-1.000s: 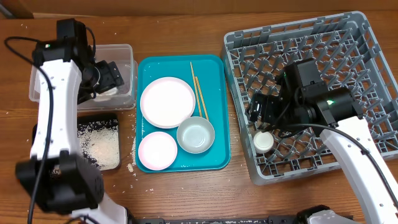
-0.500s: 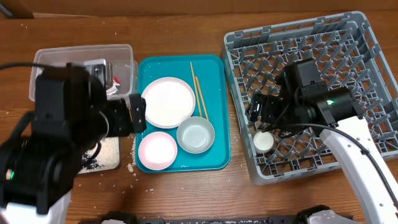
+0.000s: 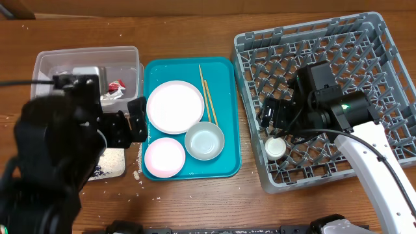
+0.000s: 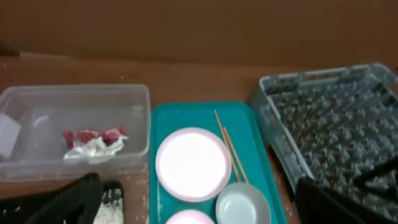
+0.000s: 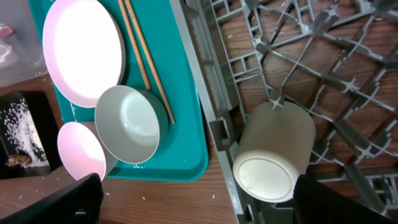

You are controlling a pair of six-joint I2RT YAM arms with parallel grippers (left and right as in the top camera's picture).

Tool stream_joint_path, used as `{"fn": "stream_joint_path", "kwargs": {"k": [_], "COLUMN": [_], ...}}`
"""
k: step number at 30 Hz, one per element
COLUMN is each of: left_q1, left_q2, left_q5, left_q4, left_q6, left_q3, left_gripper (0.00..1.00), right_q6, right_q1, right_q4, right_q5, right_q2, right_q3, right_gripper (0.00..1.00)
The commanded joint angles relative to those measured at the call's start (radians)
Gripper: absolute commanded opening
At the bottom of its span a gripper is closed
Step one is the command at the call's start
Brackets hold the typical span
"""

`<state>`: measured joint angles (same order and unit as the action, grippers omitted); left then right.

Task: Sort waste into correct bins and load items into the dishwasher

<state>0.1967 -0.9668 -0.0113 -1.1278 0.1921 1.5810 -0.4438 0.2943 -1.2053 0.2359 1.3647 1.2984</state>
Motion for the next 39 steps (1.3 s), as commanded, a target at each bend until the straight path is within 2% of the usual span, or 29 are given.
{"fn": "stream_joint_path", "kwargs": {"k": [1,3,9,13,20,28,30,39], "left_q1": [0.004,0.004,-0.011,-0.021,-0.021,-0.020,-0.021,-0.020], "left_q2": [0.177,0.306,0.557,0.718,0.914,0.962,0.964,0.956], "left_q5": [0.043,0.054,0.051,0.098,0.159,0.181,0.181,0.183], "left_q4": [0.142,0.252,0.520,0.678,0.829,0.989,1.049,1.051], "left_q6": [-0.084,-0.081,-0.083,-0.080,-0.080,-0.059,-0.058,-0.058], "left_q3": [-0.241,-0.439,-0.826,-1.049,-1.311,-1.541,-1.559,-1.568], "left_gripper": [1.00,1.00,1.00,1.00,1.00,1.00,1.00,1.00], "right_q6": [0.005,0.005,0.005,0.005,0.005,0.005,0.005,0.005], "right_q1": [0.000,0.000,0.000,0.000,0.000,0.000,0.000,0.000], "right_q4": [0.003,0.003,0.003,0.003,0.003,0.003,0.003,0.003], "right_q5": [-0.003,-0.003,-0.003,-0.003,-0.003,-0.003,-0.003,-0.003], "right_q2": [-0.002,-0.002,-0.002,-0.002,-0.002,-0.002,-0.002,-0.002], "right_q3": [-0.003,-0.003,-0.003,-0.003,-0.003,-0.003,-0.003,-0.003], "right_gripper": [1.00,1.00,1.00,1.00,1.00,1.00,1.00,1.00]}}
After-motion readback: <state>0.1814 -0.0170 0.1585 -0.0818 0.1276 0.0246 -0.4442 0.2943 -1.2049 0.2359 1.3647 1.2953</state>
